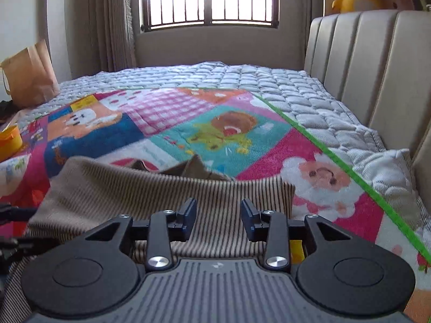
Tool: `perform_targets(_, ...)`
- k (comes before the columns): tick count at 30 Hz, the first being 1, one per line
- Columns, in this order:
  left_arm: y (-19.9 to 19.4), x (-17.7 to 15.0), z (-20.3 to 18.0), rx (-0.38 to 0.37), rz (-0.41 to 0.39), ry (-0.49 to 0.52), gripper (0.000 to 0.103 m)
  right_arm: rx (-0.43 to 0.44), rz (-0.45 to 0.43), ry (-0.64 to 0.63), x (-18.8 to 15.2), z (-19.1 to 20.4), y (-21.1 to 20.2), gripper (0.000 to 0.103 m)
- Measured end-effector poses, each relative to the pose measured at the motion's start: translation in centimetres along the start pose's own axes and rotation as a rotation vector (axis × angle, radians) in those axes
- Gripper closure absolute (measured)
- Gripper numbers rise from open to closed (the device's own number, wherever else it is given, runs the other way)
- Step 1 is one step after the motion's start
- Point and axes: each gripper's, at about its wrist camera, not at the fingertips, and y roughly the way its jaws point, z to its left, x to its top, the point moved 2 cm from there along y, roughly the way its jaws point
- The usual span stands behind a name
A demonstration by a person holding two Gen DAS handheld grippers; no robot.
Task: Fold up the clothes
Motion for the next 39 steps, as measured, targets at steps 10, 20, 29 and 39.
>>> perform_targets(10,0.0,0.1,0.4,-0.018,-0.002,-0.026,0.000,0.034,0.132,-0.051,1.5,1.6,11.1,0.062)
perform_targets(20,-3.0,0.9,1.1,-0.025,-0.123,-0.118,0.000,0.043,-0.095,-0.093,2.1,2.4,0.7,0.096)
perform_targets(29,-10.9,-0.8,-1.0,-0.035,-0.071,-0.254,0.000,0.167,-0.164,-0.043,-2.7,0.4,-12.6,0.097)
perform_targets(39,-14.8,-2.7,-4.9,0.035,0.000,-0.273,0.000,0.232,-0.147,0.007,-8.4,-0.7,-17.3,0.099)
